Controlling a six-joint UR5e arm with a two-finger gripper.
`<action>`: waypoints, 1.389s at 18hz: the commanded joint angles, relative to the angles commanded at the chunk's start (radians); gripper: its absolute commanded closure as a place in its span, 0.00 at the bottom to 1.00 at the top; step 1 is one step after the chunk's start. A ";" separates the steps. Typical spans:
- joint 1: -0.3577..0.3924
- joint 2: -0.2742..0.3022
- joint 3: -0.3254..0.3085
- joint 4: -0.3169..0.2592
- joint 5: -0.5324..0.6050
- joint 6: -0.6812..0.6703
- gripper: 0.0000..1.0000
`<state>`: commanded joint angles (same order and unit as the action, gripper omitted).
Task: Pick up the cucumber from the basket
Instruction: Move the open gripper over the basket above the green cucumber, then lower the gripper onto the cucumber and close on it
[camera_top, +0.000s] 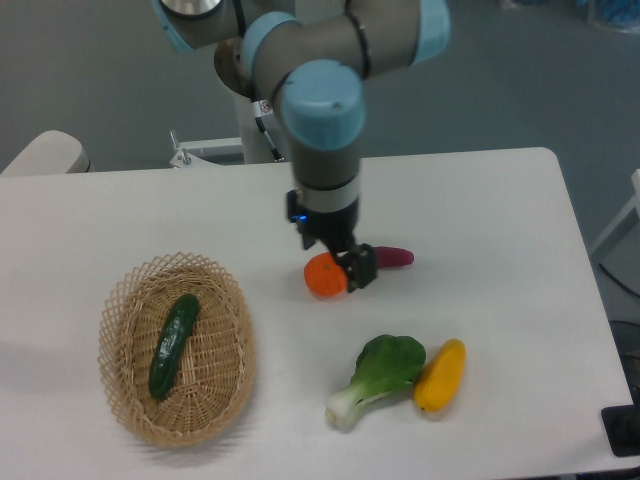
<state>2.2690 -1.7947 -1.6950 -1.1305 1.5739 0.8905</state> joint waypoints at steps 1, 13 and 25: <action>-0.025 -0.008 -0.002 0.002 0.000 -0.084 0.00; -0.171 -0.195 0.055 0.020 -0.075 -0.466 0.00; -0.235 -0.275 0.028 0.155 -0.089 -0.486 0.00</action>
<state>2.0342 -2.0693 -1.6674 -0.9757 1.4849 0.4050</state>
